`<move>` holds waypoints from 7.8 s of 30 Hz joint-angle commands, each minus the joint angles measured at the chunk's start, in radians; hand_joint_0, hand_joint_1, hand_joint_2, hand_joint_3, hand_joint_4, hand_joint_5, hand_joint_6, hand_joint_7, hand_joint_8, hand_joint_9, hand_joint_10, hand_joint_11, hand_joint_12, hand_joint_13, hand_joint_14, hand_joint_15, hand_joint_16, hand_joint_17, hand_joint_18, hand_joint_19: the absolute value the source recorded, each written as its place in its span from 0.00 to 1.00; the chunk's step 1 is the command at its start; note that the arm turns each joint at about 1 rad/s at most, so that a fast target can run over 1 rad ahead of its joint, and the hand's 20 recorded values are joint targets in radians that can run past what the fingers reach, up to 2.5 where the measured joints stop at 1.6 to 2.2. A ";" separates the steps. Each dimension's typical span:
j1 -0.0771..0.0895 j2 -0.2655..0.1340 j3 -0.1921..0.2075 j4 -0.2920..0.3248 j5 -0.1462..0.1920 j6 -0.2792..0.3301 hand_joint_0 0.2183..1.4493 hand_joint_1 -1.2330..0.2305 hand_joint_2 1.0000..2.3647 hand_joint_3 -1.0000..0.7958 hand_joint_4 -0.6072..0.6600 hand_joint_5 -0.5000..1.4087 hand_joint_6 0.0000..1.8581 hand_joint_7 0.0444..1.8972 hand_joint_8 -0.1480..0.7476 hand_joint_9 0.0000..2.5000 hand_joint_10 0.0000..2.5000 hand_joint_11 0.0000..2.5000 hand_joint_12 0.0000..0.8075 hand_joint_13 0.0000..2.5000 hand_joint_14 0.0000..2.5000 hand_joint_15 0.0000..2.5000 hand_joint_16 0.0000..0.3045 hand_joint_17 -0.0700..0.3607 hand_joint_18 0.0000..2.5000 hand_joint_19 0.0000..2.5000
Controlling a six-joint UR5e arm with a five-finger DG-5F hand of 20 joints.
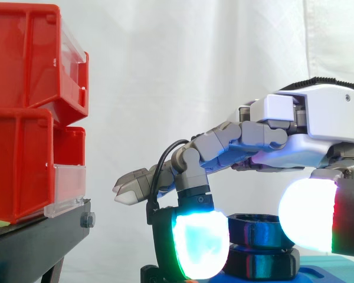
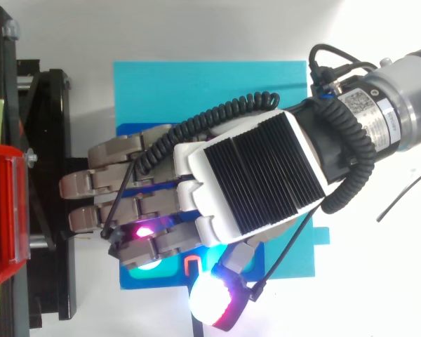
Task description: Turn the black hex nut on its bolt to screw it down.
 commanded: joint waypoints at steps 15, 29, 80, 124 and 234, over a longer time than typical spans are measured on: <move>-0.009 0.000 0.000 0.006 -0.014 0.006 0.22 0.65 0.00 0.28 0.59 0.21 0.35 0.59 0.37 0.15 0.00 0.00 0.41 0.12 0.00 0.00 0.18 0.45 0.10 0.13; -0.027 0.000 0.000 0.006 -0.046 0.006 0.22 0.65 0.00 0.28 0.60 0.21 0.37 0.57 0.37 0.15 0.00 0.00 0.41 0.12 0.00 0.00 0.18 0.45 0.10 0.13; -0.158 0.002 0.022 0.028 -0.220 0.025 0.22 0.66 0.00 0.28 0.60 0.20 0.38 0.55 0.37 0.15 0.00 0.00 0.41 0.12 0.00 0.00 0.18 0.45 0.10 0.13; 0.000 0.000 0.004 0.032 -0.031 0.040 0.22 0.66 0.00 0.28 0.56 0.22 0.27 0.59 0.35 0.14 0.00 0.00 0.41 0.11 0.00 0.00 0.18 0.45 0.09 0.13; -0.041 -0.001 0.002 0.084 -0.102 0.008 0.21 0.71 0.00 0.28 0.61 0.21 0.27 0.59 0.37 0.14 0.00 0.00 0.42 0.11 0.00 0.00 0.18 0.45 0.09 0.14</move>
